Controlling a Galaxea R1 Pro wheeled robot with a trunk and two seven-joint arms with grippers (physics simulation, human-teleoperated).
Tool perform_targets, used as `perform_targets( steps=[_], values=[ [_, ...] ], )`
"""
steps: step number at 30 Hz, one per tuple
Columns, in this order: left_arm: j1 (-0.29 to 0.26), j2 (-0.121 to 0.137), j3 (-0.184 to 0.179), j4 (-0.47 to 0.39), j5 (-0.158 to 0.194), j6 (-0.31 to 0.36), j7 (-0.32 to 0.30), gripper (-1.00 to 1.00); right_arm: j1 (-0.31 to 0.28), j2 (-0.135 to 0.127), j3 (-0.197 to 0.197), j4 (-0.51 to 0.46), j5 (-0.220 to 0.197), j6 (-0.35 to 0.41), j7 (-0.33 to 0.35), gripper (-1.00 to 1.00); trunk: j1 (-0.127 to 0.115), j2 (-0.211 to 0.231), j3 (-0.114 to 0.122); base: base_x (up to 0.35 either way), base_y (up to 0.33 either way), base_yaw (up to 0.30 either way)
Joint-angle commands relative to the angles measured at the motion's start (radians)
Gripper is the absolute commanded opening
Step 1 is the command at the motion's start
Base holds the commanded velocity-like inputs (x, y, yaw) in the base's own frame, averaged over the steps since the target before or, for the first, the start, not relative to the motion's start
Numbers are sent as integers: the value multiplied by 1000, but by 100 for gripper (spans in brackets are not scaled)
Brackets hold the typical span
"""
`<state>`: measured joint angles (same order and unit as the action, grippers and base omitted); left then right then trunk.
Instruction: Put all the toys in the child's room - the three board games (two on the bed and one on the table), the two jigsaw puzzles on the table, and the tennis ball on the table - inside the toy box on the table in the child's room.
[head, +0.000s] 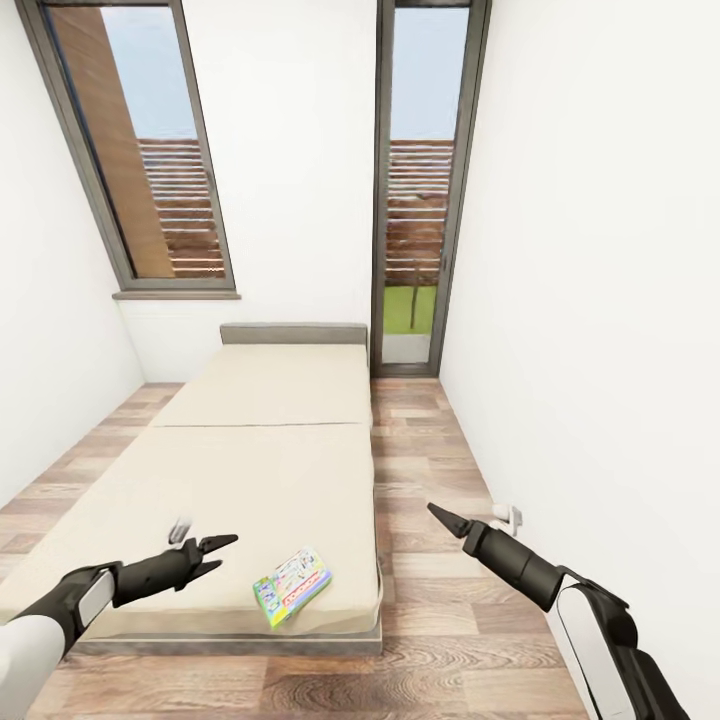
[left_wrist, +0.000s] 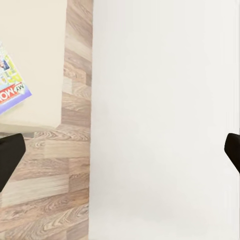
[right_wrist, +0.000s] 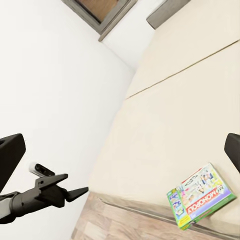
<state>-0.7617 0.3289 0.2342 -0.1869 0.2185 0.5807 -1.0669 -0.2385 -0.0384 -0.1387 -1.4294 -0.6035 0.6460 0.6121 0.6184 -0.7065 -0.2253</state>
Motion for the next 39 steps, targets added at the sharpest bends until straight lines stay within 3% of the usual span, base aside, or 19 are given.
perform_targets(
  steps=[1,10,17,21,26,30,39],
  values=[
    [-1,1,1,0,6,8,-3,100,-1,0,-1,0,-6,7,1,100,4,-9,-5,0,0,0],
    [-1,12,12,1,5,10,-15,100,-1,-1,-5,1,-11,22,3,100,39,-72,-33,0,0,0],
    [-1,46,14,1,6,11,-21,100,-1,-16,-20,1,-81,87,7,100,66,-121,-55,0,0,0],
    [-3,71,16,0,6,47,-87,100,-1,-19,-33,0,-96,94,8,100,81,-149,-67,0,0,0],
    [-4,78,14,-1,2,101,-203,100,-1,-20,-36,-2,-100,98,8,100,100,-184,-83,0,0,0],
    [-4,83,14,-2,1,108,-227,100,-1,-20,-36,-5,-101,100,8,100,115,-212,-96,0,0,0],
    [-4,127,13,-2,1,112,-237,100,-1,-21,-38,-2,-101,101,7,100,150,-275,-124,0,0,0]
  ],
)
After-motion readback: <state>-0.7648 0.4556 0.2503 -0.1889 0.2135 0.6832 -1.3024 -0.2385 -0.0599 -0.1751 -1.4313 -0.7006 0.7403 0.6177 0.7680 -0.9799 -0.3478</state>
